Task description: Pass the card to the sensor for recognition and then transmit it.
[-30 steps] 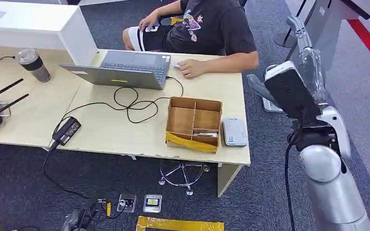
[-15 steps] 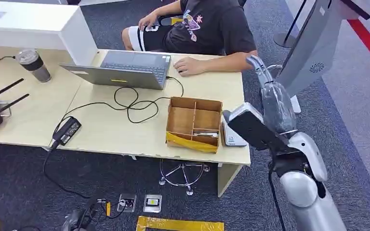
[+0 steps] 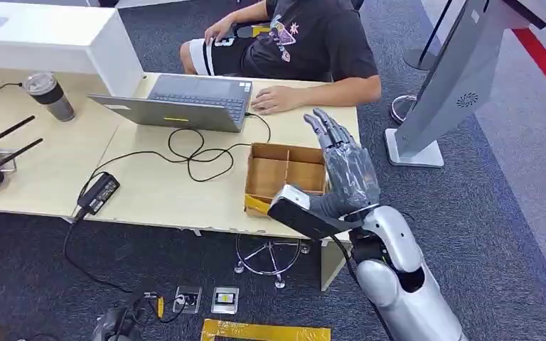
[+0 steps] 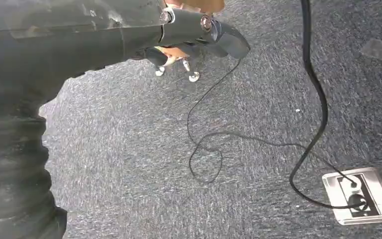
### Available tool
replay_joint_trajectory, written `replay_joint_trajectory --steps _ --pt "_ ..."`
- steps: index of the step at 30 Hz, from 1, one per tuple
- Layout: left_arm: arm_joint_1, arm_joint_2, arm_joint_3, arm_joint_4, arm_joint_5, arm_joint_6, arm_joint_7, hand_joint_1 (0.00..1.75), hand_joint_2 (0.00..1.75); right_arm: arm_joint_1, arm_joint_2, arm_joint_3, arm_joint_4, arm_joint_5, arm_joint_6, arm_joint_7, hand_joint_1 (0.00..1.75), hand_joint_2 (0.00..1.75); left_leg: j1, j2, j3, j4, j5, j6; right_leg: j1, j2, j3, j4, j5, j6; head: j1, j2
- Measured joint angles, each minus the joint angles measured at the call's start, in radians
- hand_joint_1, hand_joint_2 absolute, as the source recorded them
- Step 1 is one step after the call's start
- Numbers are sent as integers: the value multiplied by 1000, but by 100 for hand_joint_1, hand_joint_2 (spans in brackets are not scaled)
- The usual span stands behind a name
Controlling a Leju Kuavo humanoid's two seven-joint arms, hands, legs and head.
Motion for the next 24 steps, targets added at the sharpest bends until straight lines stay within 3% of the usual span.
replay_joint_trajectory --steps 6,24 --pt "-8 -3 0 0 -3 -6 0 0 175 -47 26 20 160 51 -47 0 0 175 0 -1 0 0 0 0 0 0 0 0 0 0 0 0" --pt "-27 -4 0 0 -14 -19 3 0 175 -91 95 76 482 107 -50 -1 0 175 0 -1 0 0 0 0 0 0 0 0 0 0 0 0"
